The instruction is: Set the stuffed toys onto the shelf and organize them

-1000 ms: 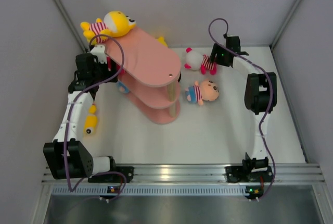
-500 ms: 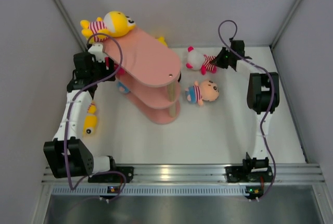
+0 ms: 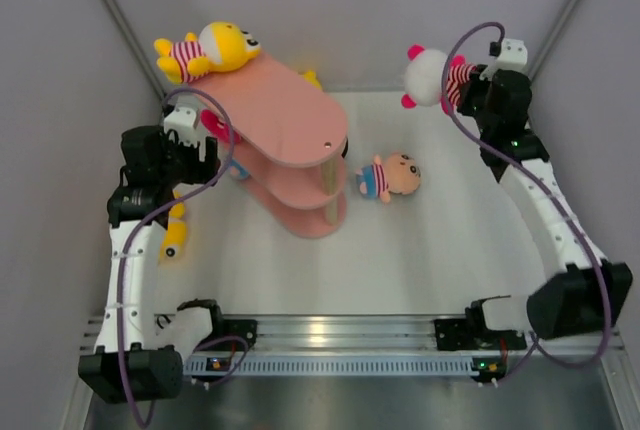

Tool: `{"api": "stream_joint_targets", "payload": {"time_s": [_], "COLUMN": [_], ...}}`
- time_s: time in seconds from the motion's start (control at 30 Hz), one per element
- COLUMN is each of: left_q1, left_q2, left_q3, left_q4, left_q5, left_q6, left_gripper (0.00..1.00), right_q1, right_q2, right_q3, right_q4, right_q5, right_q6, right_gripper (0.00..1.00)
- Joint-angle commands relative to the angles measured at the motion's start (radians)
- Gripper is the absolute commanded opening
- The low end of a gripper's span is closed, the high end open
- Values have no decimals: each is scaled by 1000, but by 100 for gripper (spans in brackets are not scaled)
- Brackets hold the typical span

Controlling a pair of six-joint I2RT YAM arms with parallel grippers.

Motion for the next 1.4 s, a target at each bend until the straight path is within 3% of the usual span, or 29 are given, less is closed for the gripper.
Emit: {"api": "stream_joint_targets", "payload": {"time_s": [0.0, 0.17, 0.27, 0.33, 0.43, 0.6, 0.8, 1.0, 1.37], "left_q1": [6, 6, 6, 6, 6, 11, 24, 24, 24], "left_q2": [-79, -211, -286, -315, -366, -366, -342, -337, -322], "left_q3": [-17, -20, -26, -19, 9, 90, 173, 182, 106], "left_q4": [-107, -206, -245, -289, -361, -421, -437, -435, -437], "left_q5": [26, 58, 67, 122, 249, 528, 763, 802, 865], "left_q6": [52, 83, 92, 96, 113, 66, 23, 17, 44], "left_gripper": [84, 85, 86, 86, 86, 86, 90, 94, 95], "right_q1": [136, 372, 478, 562, 677, 837, 1056, 1210, 1242], "right_q2": [-233, -523, -602, -654, -689, -645, -553, -370, -180], "right_q3": [-61, -144, -132, -108, -109, -89, -118, -69, 32], "right_q4": [-53, -139, -213, -286, -349, -334, -132, -15, 88], "right_q5": [203, 284, 271, 232, 50, -21, -24, -7, -119], "right_q6": [-287, -403, -462, -534, -609, -583, -606, -652, -706], "right_gripper": [0, 0, 0, 0, 0, 0, 0, 0, 0]}}
